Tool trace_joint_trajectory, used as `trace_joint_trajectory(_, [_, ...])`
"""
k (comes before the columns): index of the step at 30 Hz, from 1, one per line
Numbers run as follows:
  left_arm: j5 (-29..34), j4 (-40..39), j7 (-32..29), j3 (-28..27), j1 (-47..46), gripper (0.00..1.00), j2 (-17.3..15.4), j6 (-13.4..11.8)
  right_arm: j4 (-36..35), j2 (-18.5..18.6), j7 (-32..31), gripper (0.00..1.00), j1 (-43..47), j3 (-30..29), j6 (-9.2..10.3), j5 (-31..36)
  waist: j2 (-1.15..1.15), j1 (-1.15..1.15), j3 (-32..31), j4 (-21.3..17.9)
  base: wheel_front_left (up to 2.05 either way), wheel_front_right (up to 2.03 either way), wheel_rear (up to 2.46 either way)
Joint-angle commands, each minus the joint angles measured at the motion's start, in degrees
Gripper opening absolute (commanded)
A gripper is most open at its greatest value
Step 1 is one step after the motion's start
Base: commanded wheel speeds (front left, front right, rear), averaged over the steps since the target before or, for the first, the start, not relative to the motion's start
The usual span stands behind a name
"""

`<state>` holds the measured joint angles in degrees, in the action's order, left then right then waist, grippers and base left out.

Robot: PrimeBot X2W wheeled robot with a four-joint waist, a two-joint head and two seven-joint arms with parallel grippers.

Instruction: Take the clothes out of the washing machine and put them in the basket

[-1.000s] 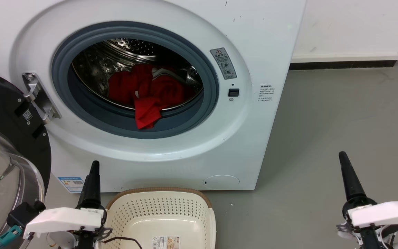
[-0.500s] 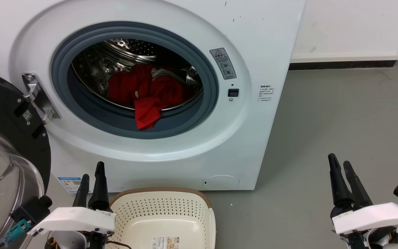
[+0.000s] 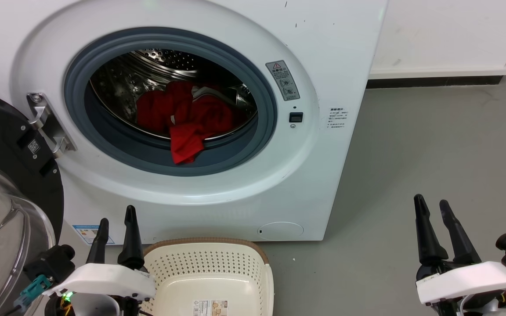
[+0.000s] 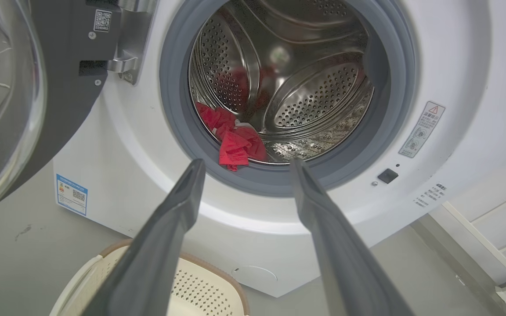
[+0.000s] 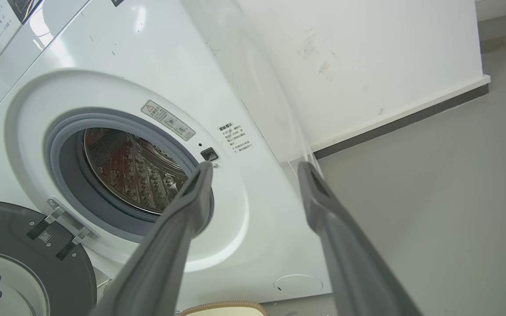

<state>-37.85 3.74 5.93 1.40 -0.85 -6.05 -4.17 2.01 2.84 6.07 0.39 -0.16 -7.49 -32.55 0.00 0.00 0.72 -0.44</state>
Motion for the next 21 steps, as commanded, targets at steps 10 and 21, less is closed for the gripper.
trace_joint_trajectory(10, [7.4,-2.31,2.07,1.72,0.78,1.0,-1.33,-2.0,-2.43,0.14,1.97,1.0,1.14,0.61,-0.01,6.88,0.0,0.0,0.19,-0.06,0.0,0.0,0.0])
trace_joint_trajectory(21, [13.69,-3.41,3.69,2.33,1.72,1.0,-1.51,-2.97,-3.61,0.12,3.65,1.0,2.11,1.08,-0.01,13.93,0.0,0.0,0.34,-0.19,0.0,0.0,0.0])
